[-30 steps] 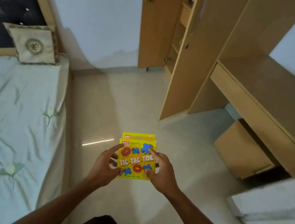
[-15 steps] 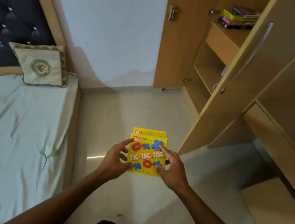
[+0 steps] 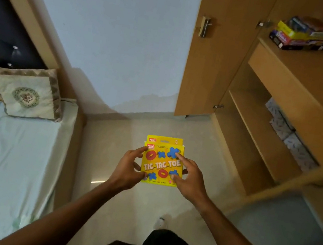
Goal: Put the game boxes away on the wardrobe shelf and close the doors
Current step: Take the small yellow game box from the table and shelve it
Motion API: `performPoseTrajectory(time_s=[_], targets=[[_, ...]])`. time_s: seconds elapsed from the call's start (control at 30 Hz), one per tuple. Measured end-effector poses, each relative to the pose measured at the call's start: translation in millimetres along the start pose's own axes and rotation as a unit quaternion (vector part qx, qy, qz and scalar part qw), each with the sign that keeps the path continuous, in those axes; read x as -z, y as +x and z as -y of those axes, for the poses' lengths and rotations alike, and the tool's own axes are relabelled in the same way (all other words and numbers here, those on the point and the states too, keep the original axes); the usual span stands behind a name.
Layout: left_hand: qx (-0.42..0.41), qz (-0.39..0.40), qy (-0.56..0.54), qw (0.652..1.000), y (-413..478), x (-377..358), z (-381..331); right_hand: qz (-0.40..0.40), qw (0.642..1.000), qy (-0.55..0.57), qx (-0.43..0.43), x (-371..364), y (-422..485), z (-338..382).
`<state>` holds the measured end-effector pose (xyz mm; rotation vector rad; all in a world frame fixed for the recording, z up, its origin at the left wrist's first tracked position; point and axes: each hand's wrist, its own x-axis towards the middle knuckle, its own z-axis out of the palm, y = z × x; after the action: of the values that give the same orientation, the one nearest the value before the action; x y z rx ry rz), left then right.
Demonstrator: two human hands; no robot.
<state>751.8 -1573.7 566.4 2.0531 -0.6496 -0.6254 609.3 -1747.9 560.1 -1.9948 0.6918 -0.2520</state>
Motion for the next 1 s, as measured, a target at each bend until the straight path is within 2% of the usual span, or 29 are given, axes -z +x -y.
performPoseTrajectory(time_s=[0.3, 0.57, 0.8, 0.9, 1.0], targets=[[-0.002, 0.004, -0.007, 1.0, 203, 38, -34, -0.013, 1.0, -0.003, -0.012, 19, 205, 23], [-0.08, 0.113, 0.022, 0.99, 401, 44, -97, -0.144, 0.988, 0.025, -0.055, 63, 343, 22], [-0.151, 0.224, 0.019, 0.963, 504, -8, -175, -0.263, 0.959, 0.042, -0.092, 134, 386, 6], [-0.205, 0.263, 0.02, 0.943, 547, -51, -218, -0.32, 0.941, 0.036, -0.108, 183, 404, -12], [-0.217, 0.304, -0.002, 0.928, 578, -94, -268, -0.365, 0.925, 0.009, -0.103, 236, 422, -30]])
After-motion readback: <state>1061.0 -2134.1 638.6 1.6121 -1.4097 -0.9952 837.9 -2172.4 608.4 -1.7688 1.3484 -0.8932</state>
